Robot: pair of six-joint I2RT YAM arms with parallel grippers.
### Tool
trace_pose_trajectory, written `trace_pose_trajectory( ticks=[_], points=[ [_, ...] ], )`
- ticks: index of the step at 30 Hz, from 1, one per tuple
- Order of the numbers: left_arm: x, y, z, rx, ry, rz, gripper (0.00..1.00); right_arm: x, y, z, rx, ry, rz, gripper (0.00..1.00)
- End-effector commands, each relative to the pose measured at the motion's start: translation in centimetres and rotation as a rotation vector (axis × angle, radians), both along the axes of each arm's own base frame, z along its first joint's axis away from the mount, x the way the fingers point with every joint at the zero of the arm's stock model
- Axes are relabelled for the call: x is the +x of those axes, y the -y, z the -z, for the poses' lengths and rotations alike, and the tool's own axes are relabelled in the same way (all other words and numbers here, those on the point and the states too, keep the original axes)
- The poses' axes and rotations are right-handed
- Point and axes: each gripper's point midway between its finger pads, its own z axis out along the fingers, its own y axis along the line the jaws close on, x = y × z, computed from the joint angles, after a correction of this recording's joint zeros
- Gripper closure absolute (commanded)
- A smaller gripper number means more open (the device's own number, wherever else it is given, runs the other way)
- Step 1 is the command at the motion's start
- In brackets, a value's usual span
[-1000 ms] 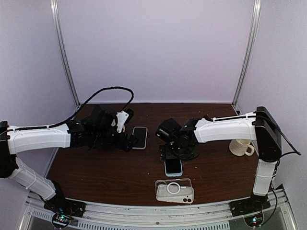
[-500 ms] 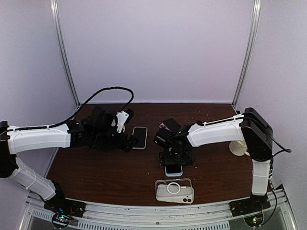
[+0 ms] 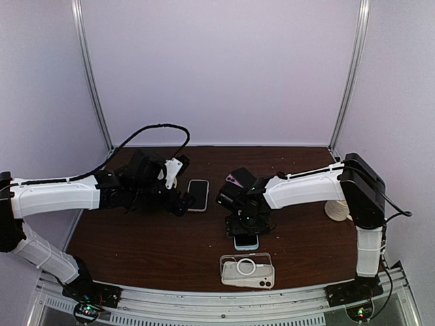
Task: Put the phone into the phone case
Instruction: Pick up the phone with the phone case at the center of the board, then pass from the right arm to the left
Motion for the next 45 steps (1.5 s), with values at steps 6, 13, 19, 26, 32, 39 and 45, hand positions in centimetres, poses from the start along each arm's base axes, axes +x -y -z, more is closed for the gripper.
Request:
trace_pose_trajectory(
  ticks=[6,13,19,26,32,39,45],
  points=[
    [0.5,0.2,-1.7,-0.027,0.046,0.004,0.02,-1.1,1.3,1.4,-0.071,-0.035,-0.019,0.39],
    [0.6,0.2,-1.5,-0.019,0.048,0.001,0.02,-0.2,0.4,-0.3,-0.02,0.025,-0.054,0.63],
    [0.8,0.0,-1.7,-0.02,0.055,-0.008,0.03,1.0,-2.1,-3.5,0.113,0.155,-0.129,0.77],
    [0.1,1.4,-4.3,-0.174,0.077,0.08,0.03,2.4,-4.1,-10.1,0.244,0.416,-0.217,0.78],
    [-2.6,4.0,-9.0,-0.421,0.122,0.258,0.03,2.6,-5.7,-17.2,0.31,0.667,-0.309,0.79],
    [-2.0,3.9,-11.4,-0.579,0.12,0.184,0.03,1.0,-8.0,-24.9,0.434,0.904,-0.397,0.81],
    [-0.4,2.6,-13.0,-0.66,0.171,0.056,0.16,-0.3,-9.3,-26.9,0.474,0.952,-0.462,0.81]
  ],
)
